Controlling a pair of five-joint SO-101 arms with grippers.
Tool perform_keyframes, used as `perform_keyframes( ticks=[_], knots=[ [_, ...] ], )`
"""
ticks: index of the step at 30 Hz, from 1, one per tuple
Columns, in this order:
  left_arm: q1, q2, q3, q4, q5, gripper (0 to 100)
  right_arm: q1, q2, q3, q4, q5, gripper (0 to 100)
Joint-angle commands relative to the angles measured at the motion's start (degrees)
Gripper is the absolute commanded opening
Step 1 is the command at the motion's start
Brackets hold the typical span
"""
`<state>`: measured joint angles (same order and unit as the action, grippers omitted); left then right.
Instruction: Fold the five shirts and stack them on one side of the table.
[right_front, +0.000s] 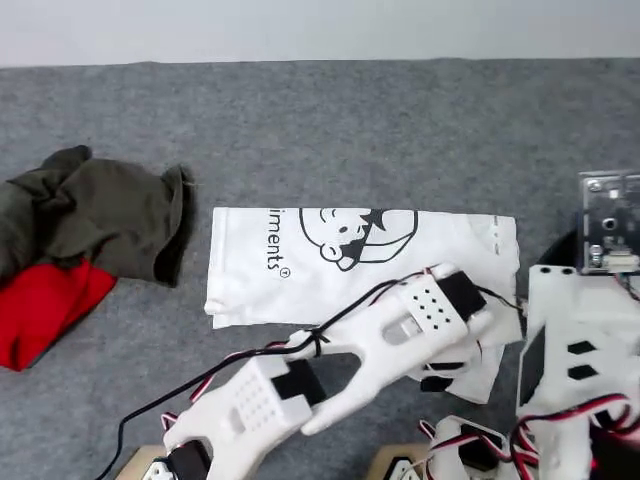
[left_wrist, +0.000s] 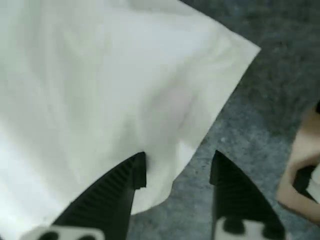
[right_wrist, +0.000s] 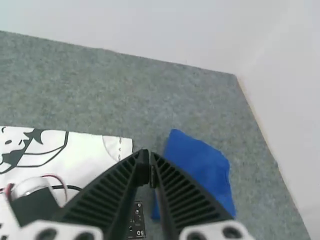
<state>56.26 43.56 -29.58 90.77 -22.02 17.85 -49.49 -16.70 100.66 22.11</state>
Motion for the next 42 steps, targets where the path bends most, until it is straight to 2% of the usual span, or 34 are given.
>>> perform_keyframes(
  ticks=[1,11,13,18,23,30,38,42],
  knots=[
    [-0.1,2.6,-4.4,2.4,-2.4,21,0.5,-0.5,0.8,2.2,-0.8,1.0],
    [-1.3,12.5,-17.5,7.2,-3.3,21,0.5,-0.4,1.0,2.2,-0.7,1.0],
    [-1.3,13.8,-19.6,8.0,-3.4,17,0.5,-0.3,1.0,2.2,-0.7,1.0],
    [-1.0,15.4,-24.6,8.8,-3.5,0,0.5,0.0,1.0,2.2,-0.7,1.0],
    [-1.2,13.0,-29.4,9.8,-3.3,0,0.5,0.0,1.0,2.2,-0.7,1.0],
    [-3.3,11.3,-29.8,9.7,-3.4,0,0.5,0.0,1.0,2.2,-0.7,1.0],
    [-11.0,11.9,-36.1,9.0,-3.4,0,0.5,-0.3,1.1,2.2,-0.7,1.0],
    [-14.2,12.0,-36.3,5.8,-3.4,1,0.5,-0.2,1.1,2.2,-0.7,1.0]
  ],
)
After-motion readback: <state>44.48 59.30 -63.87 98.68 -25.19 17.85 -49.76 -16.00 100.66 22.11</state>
